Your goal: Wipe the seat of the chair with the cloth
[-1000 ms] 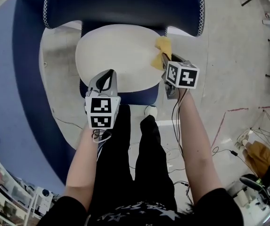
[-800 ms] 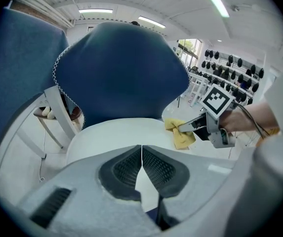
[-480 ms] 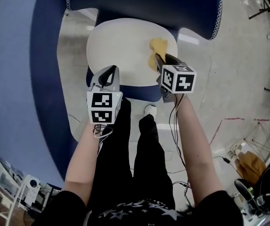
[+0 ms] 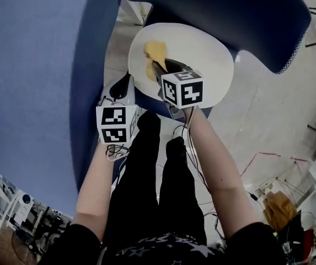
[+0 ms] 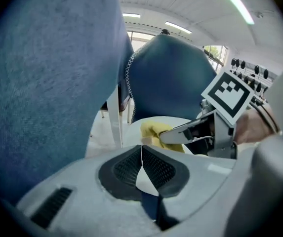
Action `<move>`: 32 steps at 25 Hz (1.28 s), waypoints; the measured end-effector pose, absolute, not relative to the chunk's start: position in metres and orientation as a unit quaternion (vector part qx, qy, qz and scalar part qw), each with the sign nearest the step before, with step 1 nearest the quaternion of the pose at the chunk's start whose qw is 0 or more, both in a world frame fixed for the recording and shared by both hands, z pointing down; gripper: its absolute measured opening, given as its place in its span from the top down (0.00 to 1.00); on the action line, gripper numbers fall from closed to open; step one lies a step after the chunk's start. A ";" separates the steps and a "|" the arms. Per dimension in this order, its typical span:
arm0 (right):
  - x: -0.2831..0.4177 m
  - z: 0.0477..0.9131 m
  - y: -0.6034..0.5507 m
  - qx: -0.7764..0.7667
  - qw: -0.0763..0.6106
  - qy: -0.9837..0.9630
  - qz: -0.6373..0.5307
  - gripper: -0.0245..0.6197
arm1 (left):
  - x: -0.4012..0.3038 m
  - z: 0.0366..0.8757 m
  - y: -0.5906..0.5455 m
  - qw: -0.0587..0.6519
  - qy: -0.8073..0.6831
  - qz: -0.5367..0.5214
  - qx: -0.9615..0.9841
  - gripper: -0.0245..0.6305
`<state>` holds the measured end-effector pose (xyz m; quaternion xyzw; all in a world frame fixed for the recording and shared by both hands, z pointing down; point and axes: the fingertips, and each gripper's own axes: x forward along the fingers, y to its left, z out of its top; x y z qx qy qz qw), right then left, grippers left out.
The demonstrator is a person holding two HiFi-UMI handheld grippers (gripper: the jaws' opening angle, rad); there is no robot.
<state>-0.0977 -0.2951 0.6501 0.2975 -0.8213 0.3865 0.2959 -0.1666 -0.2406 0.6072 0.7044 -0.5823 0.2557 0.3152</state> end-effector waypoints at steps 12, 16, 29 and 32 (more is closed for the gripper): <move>-0.131 0.695 -0.303 0.262 0.314 -0.820 0.402 0.83 | -0.175 0.629 -0.249 0.337 -0.587 0.251 0.692 0.93; -0.118 0.700 -0.302 0.284 0.323 -0.813 0.392 0.83 | -0.172 0.632 -0.249 0.335 -0.575 0.258 0.700 0.93; 0.010 0.694 -0.305 0.379 0.305 -0.769 0.414 0.83 | -0.112 0.619 -0.254 0.322 -0.538 0.271 0.730 0.93; 0.042 0.697 -0.302 0.400 0.301 -0.758 0.418 0.83 | -0.093 0.619 -0.253 0.317 -0.524 0.276 0.740 0.93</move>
